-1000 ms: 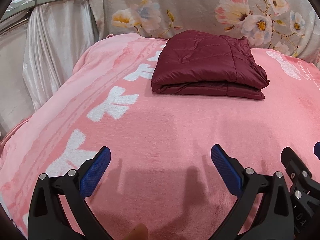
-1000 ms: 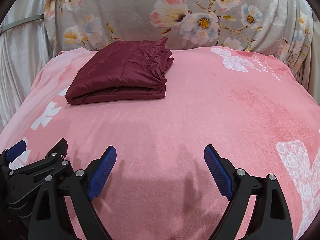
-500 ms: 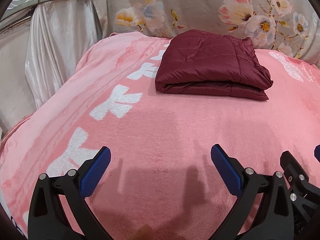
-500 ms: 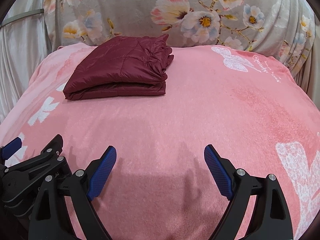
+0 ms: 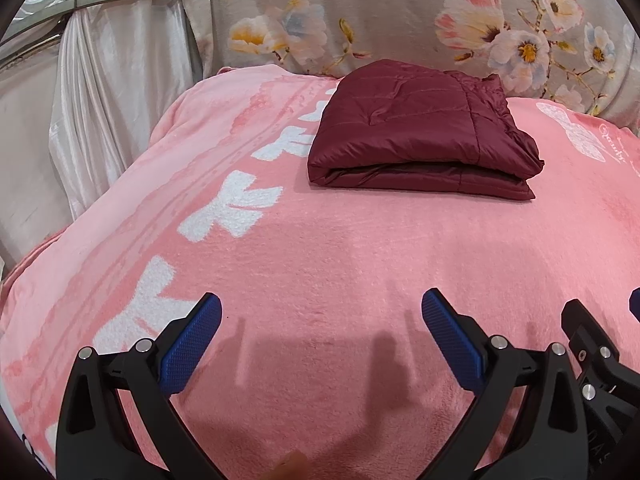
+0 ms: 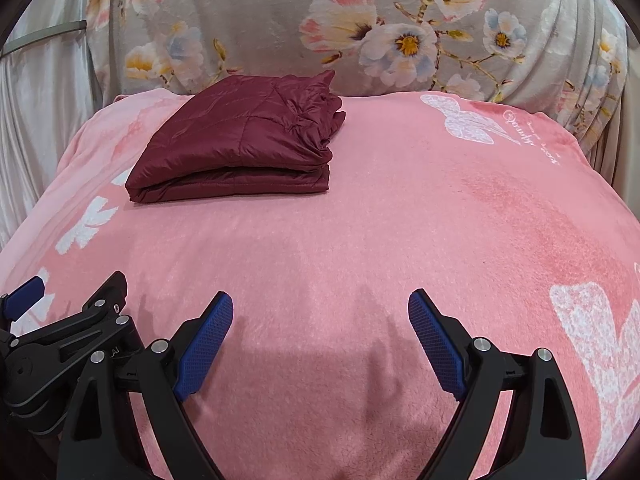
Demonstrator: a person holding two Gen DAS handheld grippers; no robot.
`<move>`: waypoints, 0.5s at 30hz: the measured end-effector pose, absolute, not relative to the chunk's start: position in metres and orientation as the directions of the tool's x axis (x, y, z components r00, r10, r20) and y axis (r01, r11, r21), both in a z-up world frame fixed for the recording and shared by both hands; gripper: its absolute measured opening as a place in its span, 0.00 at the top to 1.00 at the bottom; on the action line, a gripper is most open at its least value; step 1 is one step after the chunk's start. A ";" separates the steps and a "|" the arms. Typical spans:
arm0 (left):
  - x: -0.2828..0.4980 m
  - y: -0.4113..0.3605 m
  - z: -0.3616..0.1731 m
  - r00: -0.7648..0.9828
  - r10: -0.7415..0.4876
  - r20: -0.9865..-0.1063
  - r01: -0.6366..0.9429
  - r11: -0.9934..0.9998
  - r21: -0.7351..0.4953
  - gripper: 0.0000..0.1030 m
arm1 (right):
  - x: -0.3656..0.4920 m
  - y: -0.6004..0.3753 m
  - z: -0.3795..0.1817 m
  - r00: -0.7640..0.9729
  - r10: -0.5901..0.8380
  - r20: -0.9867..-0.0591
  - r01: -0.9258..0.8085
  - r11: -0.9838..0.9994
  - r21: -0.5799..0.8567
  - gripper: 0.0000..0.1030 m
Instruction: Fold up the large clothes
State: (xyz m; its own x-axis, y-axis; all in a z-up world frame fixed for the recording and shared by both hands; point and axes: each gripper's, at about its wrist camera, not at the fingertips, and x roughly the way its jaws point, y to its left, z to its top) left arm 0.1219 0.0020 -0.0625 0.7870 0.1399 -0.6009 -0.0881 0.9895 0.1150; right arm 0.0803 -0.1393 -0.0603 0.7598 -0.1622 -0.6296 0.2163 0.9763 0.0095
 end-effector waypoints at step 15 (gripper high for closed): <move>0.122 0.001 -0.061 0.787 0.135 -0.602 -0.081 0.990 0.116 0.05 | 0.080 -0.140 -0.059 0.759 -0.166 -0.630 0.223 0.975 0.011 0.15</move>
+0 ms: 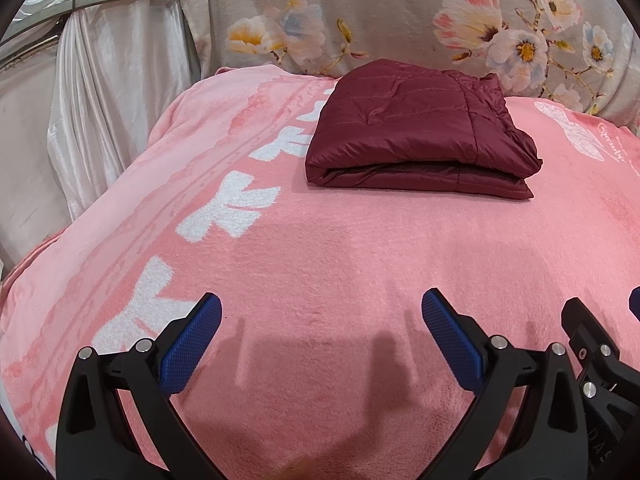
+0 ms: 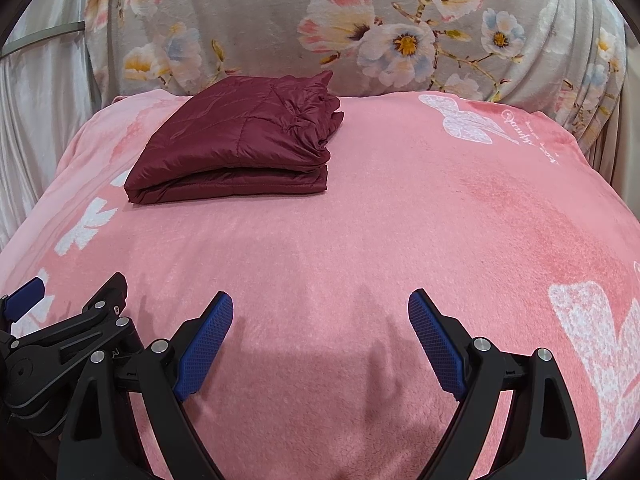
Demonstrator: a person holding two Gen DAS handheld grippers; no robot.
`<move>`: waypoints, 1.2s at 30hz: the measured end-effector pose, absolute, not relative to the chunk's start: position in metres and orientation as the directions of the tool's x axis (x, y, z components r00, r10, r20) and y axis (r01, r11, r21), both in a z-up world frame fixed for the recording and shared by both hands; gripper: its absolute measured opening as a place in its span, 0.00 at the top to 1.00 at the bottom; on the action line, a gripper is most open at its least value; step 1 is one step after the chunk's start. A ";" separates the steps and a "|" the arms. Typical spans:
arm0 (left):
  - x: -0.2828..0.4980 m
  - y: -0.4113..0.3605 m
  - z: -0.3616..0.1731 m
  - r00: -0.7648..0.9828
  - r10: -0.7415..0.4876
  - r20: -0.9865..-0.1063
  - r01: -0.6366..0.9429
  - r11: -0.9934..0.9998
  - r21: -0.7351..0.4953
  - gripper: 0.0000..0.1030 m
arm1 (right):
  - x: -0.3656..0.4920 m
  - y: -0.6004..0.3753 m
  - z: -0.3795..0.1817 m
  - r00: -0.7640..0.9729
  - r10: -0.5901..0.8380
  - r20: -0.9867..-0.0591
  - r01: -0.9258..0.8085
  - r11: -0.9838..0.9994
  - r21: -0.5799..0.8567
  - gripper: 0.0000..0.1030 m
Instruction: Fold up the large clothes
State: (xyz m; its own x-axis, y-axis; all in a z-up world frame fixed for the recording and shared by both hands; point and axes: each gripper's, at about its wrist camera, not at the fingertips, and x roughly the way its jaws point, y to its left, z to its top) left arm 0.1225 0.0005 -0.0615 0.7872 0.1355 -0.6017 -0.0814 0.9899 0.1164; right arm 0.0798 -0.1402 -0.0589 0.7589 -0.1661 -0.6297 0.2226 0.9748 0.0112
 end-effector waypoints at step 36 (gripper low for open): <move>0.123 -0.001 -0.060 0.792 0.131 -0.597 -0.075 0.990 0.117 0.07 | 0.079 -0.141 -0.060 0.760 -0.165 -0.628 0.221 0.975 0.011 0.15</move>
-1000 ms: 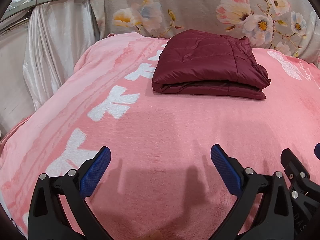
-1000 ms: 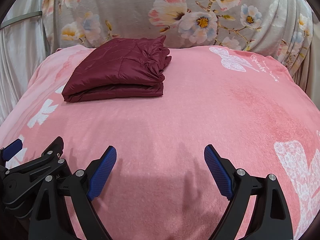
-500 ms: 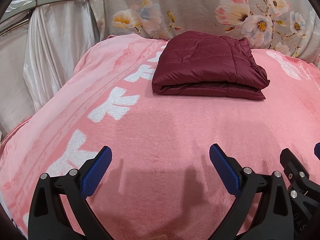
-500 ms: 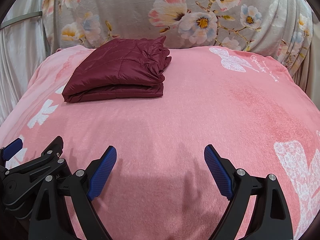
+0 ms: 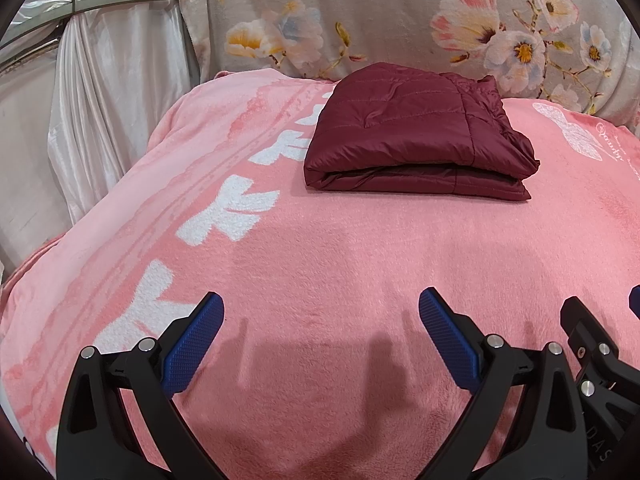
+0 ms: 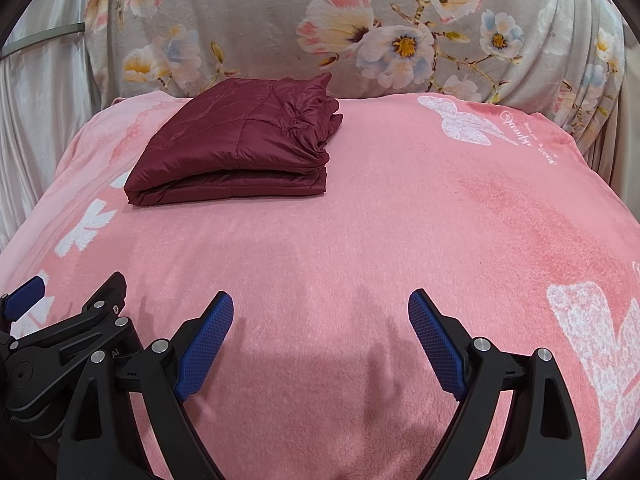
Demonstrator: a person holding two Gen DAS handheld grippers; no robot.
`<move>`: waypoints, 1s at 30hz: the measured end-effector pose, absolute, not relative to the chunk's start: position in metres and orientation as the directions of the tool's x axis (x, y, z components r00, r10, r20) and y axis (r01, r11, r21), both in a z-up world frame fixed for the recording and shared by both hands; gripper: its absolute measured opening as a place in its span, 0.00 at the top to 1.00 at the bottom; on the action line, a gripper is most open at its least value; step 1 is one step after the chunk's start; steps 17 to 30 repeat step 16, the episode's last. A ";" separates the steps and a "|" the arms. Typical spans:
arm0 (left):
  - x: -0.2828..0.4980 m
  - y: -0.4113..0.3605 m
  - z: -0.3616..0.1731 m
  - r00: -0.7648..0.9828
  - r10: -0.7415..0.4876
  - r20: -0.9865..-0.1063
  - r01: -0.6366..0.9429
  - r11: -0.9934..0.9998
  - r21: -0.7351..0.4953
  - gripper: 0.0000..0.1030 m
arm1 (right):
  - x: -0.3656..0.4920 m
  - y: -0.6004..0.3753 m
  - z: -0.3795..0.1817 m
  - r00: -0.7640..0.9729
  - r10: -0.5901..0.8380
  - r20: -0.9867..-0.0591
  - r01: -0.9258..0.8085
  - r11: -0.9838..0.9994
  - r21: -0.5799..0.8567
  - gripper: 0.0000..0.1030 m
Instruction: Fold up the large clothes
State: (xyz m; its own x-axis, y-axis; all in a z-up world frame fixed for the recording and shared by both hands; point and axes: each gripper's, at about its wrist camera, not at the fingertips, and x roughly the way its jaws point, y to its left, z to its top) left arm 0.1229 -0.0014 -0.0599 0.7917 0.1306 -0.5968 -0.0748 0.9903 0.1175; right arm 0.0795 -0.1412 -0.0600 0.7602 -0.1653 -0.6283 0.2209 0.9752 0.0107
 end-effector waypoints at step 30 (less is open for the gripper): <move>0.122 0.001 -0.058 0.793 0.136 -0.593 -0.080 0.990 0.120 0.08 | 0.079 -0.141 -0.060 0.761 -0.166 -0.627 0.221 0.975 0.009 0.15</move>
